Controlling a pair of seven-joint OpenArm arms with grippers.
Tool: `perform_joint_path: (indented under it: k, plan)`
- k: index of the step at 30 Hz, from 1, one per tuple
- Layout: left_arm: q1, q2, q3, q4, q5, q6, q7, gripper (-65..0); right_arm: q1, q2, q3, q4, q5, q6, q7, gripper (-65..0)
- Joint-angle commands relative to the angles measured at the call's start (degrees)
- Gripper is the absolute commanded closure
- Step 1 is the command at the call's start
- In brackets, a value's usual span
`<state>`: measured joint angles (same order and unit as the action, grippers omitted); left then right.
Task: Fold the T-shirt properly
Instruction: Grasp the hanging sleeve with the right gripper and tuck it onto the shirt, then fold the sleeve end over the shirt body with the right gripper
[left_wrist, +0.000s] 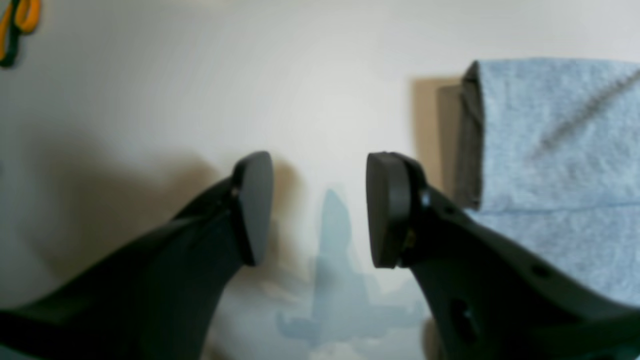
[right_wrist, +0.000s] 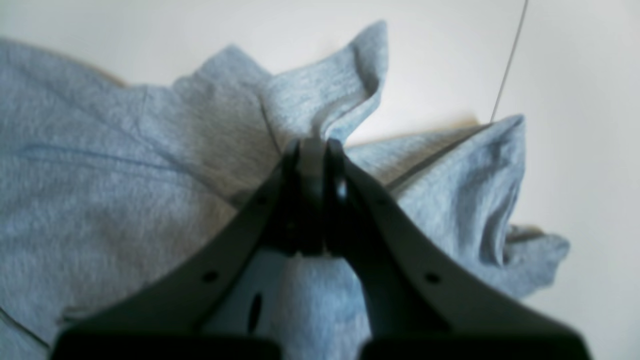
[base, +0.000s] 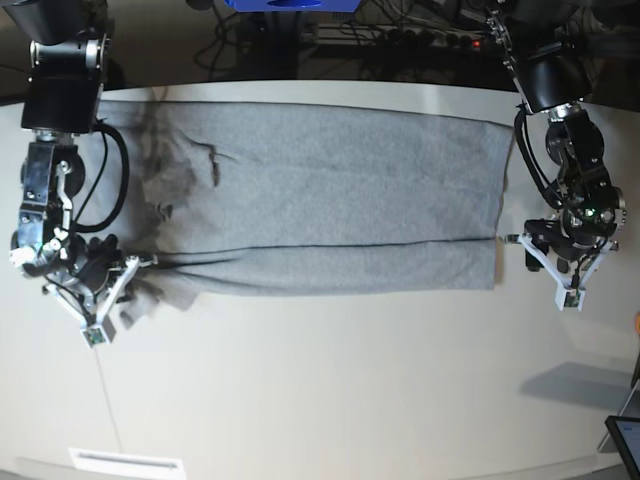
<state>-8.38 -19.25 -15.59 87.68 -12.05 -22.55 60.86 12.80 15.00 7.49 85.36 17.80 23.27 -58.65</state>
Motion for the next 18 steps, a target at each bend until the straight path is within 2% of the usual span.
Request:
perform_joint_path:
  k: [1, 7, 10, 18]
  plan:
    - [-1.1, -1.0, -0.2, 1.0, 0.0, 0.4, -0.8, -30.2, 0.8, 0.8, 0.3, 2.2, 0.2, -0.2, 0.4, 0.0]
    - [-1.1, -0.9, -0.1, 1.0, 0.0, 0.3, -0.8, -30.2, -3.8, -0.7, 1.6, 8.1, 0.4, -3.5, -2.2, 0.0]
    - [-1.1, -0.9, -0.1, 1.0, 0.0, 0.3, -0.8, -30.2, -5.9, -1.9, 2.8, 10.8, 0.4, -3.7, -4.0, 0.0]
    - [-0.7, -0.9, -0.1, 1.0, 0.0, 0.3, -0.8, -30.2, -11.7, -2.0, 2.7, 14.1, 0.4, -3.8, -4.3, 0.0]
